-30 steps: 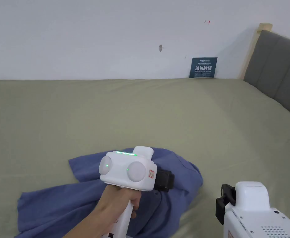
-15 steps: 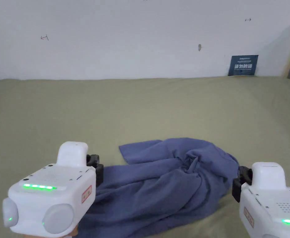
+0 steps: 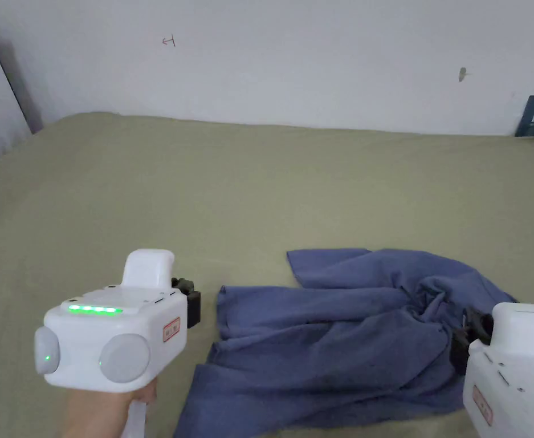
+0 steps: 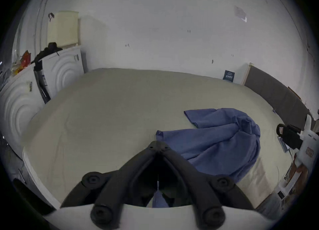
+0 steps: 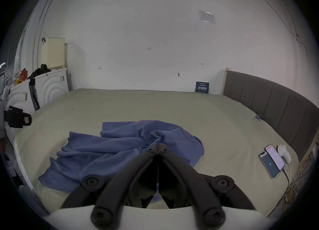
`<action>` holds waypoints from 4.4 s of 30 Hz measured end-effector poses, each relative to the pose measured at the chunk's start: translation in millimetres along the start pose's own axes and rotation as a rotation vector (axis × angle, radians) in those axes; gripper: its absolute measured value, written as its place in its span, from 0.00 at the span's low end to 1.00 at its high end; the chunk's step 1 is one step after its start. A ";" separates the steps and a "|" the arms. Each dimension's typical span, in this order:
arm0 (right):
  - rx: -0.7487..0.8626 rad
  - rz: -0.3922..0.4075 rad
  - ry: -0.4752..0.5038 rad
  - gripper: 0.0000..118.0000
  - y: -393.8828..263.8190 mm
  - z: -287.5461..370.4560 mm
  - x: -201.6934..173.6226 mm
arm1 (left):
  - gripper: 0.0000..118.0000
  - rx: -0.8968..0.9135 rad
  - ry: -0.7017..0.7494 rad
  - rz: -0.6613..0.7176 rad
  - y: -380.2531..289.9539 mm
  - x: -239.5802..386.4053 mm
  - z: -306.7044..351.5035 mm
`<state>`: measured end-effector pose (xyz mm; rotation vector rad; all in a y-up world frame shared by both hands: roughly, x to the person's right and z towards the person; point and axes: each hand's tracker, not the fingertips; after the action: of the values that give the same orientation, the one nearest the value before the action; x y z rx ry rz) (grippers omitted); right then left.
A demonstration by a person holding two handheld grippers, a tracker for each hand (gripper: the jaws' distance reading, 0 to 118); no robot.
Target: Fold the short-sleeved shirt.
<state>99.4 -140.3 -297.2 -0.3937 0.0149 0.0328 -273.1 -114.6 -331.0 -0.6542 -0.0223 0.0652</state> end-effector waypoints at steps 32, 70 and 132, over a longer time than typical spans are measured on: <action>-0.301 -0.112 -0.155 0.00 29.8 -116.1 146.6 | 0.03 -0.430 -0.045 -0.143 17.7 19.9 -188.1; -0.049 -0.098 0.046 0.09 202.2 33.4 134.4 | 0.03 0.086 0.126 -0.016 177.4 -73.8 114.9; -0.304 -0.029 -0.097 0.09 -14.5 2.3 128.3 | 0.03 -0.116 0.126 -0.097 -8.1 -68.8 1.9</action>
<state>228.1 -149.1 -292.2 -0.6963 -0.0928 0.0254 -341.3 -124.5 -324.6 -0.7712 0.0640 -0.0716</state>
